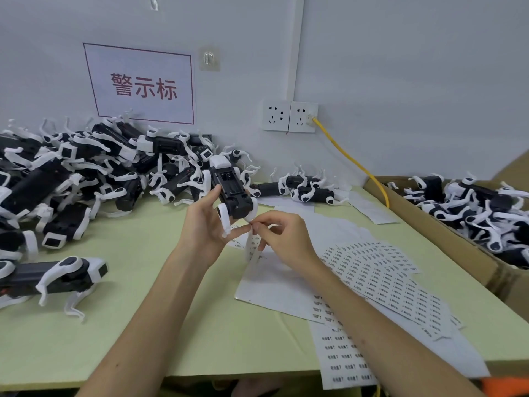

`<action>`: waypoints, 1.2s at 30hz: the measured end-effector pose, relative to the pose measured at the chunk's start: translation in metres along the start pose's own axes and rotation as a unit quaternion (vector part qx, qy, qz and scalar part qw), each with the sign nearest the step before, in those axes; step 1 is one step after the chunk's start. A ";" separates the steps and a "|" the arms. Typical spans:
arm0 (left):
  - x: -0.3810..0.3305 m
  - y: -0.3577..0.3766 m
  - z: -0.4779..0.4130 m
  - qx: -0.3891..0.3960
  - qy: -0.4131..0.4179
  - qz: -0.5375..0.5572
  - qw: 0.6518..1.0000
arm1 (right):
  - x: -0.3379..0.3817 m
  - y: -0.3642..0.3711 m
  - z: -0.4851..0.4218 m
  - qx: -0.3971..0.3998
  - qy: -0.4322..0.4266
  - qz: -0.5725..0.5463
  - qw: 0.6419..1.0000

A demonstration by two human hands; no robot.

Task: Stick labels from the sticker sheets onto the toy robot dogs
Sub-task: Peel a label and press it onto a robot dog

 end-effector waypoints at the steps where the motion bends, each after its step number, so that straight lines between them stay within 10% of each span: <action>1: 0.000 0.000 0.000 0.000 0.001 -0.001 1.000 | 0.001 0.000 0.001 -0.002 -0.001 0.005 1.000; 26: 0.016 -0.022 0.004 -0.083 -0.067 0.003 0.994 | -0.028 0.001 -0.001 -0.022 0.115 -0.131 0.984; 36: -0.024 -0.061 0.029 -0.326 0.096 -0.041 0.940 | -0.023 -0.004 0.000 -0.023 0.107 -0.229 0.967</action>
Point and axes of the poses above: each hand's wrist, its own z-axis away from the middle knuckle, its own y-axis out of the palm, x = y × z, the point moved 10 cm from there along -z, towards the middle knuckle, and after that the axes turned 9 degrees about x, right-handed, at the moved point
